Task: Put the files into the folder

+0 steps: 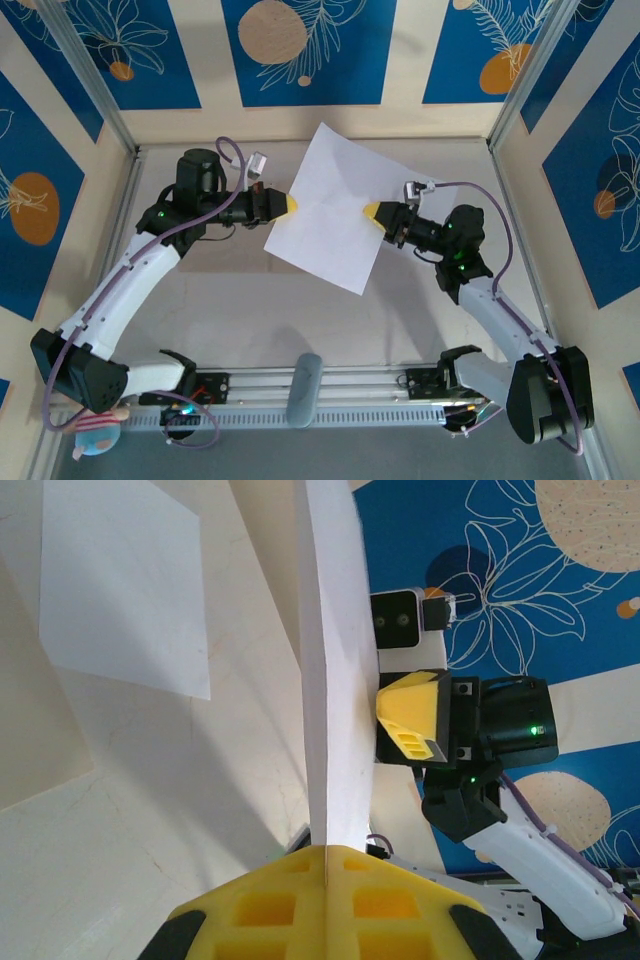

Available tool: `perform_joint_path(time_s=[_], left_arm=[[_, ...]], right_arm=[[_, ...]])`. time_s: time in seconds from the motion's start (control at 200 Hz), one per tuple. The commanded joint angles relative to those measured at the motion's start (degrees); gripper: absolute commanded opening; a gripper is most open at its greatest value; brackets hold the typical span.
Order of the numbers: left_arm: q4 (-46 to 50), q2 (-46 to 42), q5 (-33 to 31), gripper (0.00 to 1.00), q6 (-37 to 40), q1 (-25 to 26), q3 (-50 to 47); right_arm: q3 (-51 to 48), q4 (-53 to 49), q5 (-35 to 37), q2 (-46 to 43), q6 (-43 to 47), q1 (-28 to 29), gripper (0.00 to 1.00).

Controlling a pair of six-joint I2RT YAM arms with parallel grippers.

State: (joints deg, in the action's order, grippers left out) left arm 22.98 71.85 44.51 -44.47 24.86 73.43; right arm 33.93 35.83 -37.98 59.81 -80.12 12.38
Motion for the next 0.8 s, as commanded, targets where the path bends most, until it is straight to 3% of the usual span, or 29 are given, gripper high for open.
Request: perform_joint_path(time_s=[0.0, 0.29, 0.405, 0.48, 0.595, 0.67, 0.795], left_arm=[[0.0, -0.3, -0.1, 0.0, 1.3, -0.3, 0.1], [0.1, -0.7, -0.6, 0.0, 1.5, -0.5, 0.0], [0.3, -1.0, -1.0, 0.27, 2.1, -0.5, -0.1], [0.8, -1.0, -1.3, 0.39, 2.9, -0.6, 0.0], [5.1, -0.8, -4.4, 0.52, 7.1, -1.2, 1.2], [9.9, -0.6, -10.1, 0.57, 10.7, -1.6, 1.8], [12.0, 1.3, -13.9, 0.64, 13.8, -2.1, 0.5]], right_arm=[[1.3, -1.1, -0.3, -1.7, 1.6, 0.3, 0.22], [1.4, -2.3, -0.4, -2.3, 2.4, 0.2, 0.17], [1.4, -2.5, -0.6, -2.5, 2.4, 0.2, 0.14], [1.8, -4.5, -0.6, -3.3, 3.4, -0.2, 0.04], [4.8, -17.6, -0.5, -5.5, 10.6, -1.9, 0.0], [9.2, -34.4, 1.9, -7.5, 20.3, -2.8, 0.0], [17.8, -57.9, 8.1, -8.0, 36.1, -3.6, 0.0]])
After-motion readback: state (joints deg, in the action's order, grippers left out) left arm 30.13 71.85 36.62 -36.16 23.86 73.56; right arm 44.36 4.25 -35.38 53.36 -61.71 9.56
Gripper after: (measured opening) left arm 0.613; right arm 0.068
